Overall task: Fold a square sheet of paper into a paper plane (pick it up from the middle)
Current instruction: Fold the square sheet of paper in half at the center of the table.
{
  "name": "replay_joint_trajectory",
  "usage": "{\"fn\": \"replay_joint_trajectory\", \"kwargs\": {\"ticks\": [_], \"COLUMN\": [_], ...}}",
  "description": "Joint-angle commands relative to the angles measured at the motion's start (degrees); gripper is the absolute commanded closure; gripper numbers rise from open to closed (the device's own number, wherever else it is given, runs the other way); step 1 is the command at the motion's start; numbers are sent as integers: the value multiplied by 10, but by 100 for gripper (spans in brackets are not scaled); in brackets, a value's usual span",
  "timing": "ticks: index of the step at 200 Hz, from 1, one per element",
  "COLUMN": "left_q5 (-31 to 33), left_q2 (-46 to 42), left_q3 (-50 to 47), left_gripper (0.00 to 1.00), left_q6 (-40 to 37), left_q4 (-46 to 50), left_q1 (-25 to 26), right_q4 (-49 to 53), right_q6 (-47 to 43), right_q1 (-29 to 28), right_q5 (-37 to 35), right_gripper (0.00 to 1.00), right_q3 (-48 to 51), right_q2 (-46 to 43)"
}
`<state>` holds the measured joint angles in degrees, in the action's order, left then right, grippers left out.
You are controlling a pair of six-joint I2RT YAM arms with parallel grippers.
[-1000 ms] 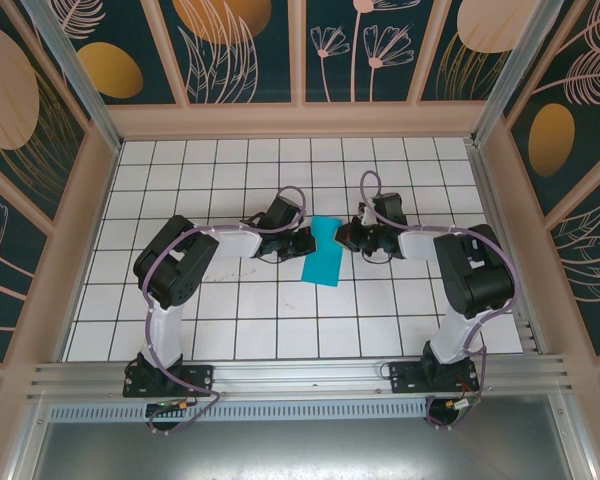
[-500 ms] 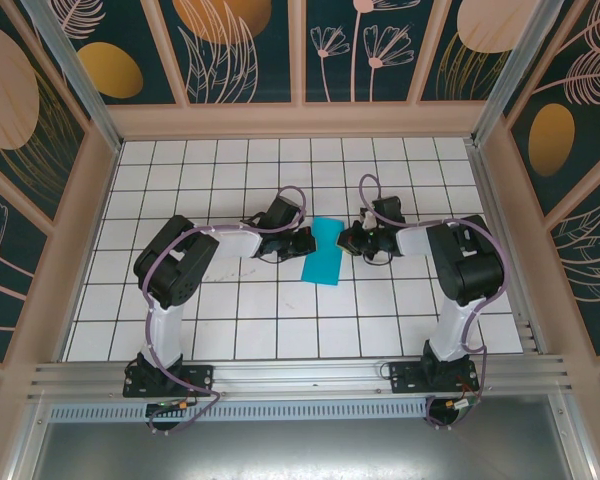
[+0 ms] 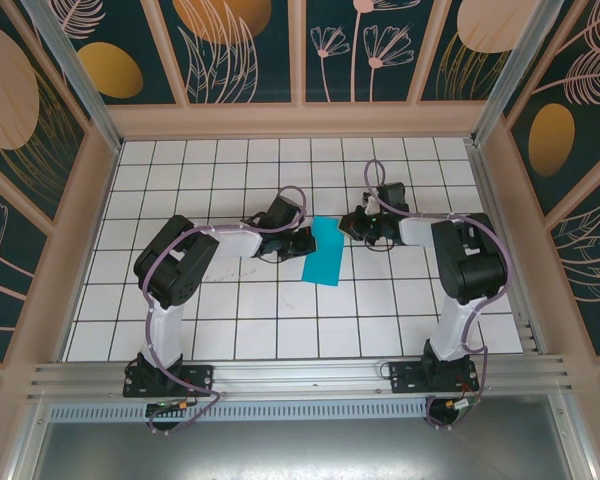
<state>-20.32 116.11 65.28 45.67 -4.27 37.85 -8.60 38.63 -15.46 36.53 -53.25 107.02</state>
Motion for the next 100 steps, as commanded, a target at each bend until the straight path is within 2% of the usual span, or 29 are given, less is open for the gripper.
{"fn": "replay_joint_trajectory", "kwargs": {"ticks": [1,32,100], "left_q5": [33,33,34], "left_q2": [33,33,33], "left_q3": [-7,-6,-7], "left_gripper": [100,100,100], "left_q6": [-12,-13,-14], "left_q4": [51,53,54], "left_q1": [3,3,3], "right_q4": [11,40,59], "right_q6": [-15,-24,-30], "right_q1": [1,1,13], "right_q5": [-3,-47,4], "right_gripper": [100,100,100], "right_q3": [-1,-1,-58], "right_q2": [28,39,-9]}}
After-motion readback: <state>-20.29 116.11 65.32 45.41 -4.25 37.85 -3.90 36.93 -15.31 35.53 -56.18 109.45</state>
